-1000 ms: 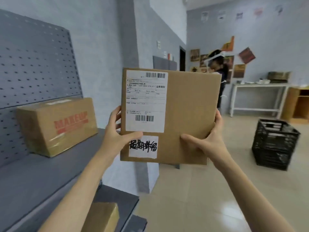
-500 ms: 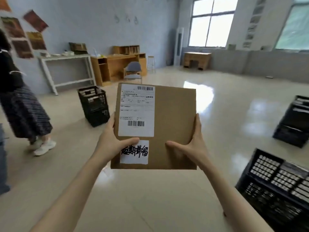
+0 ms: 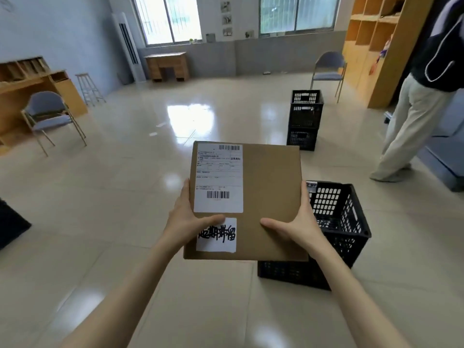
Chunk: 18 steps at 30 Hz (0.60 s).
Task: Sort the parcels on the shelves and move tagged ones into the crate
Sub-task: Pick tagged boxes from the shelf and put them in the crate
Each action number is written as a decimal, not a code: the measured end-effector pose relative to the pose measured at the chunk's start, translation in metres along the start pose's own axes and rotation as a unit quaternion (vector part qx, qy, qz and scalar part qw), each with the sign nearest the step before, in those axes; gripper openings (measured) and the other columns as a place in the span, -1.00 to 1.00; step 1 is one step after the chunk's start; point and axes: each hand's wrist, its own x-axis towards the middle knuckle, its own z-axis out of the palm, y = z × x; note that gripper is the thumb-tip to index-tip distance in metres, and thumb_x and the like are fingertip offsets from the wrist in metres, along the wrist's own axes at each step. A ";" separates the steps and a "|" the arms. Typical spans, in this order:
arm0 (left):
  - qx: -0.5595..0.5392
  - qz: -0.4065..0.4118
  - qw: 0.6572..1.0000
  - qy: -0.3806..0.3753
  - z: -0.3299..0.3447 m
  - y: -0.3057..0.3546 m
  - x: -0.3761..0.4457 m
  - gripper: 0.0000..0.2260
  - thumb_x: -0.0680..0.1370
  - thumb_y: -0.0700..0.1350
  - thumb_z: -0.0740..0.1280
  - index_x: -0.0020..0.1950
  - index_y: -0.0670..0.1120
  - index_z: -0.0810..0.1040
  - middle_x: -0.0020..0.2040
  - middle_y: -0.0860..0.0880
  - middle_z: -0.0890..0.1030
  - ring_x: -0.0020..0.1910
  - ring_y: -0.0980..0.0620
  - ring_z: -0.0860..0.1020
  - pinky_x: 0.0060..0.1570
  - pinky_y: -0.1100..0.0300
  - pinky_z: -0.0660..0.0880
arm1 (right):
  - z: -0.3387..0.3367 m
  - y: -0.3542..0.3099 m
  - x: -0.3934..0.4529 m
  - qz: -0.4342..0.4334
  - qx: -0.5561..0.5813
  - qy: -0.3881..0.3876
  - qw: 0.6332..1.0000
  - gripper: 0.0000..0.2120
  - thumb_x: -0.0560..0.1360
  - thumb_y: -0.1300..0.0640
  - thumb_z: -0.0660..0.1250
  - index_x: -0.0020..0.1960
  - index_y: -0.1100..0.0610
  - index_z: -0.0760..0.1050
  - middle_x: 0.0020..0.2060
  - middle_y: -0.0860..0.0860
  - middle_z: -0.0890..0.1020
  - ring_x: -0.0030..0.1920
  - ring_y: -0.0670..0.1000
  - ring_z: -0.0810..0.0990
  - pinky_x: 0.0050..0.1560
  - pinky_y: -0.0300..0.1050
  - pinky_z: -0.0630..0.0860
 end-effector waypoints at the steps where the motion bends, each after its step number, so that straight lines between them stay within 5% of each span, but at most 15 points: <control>1: -0.003 -0.001 1.000 -0.011 0.015 0.005 0.015 -0.02 0.18 0.10 0.57 0.44 0.21 0.06 0.30 0.05 0.45 0.24 -0.07 0.47 0.19 -0.14 0.45 | -0.013 0.006 0.012 0.001 -0.004 0.010 1.000 0.32 0.07 -0.09 0.63 0.50 -0.21 -0.26 0.48 -0.03 0.19 0.41 0.01 0.29 0.39 0.00 0.26; 18: -0.031 -0.068 0.989 -0.126 0.187 0.017 0.214 0.05 0.24 -0.06 0.59 0.52 0.08 -0.05 0.31 0.00 0.47 0.20 -0.05 0.51 0.22 -0.10 0.44 | -0.122 0.102 0.178 0.116 -0.041 0.031 0.992 0.32 0.12 -0.10 0.62 0.51 -0.14 -0.30 0.50 0.03 0.14 0.44 0.05 0.24 0.44 0.08 0.21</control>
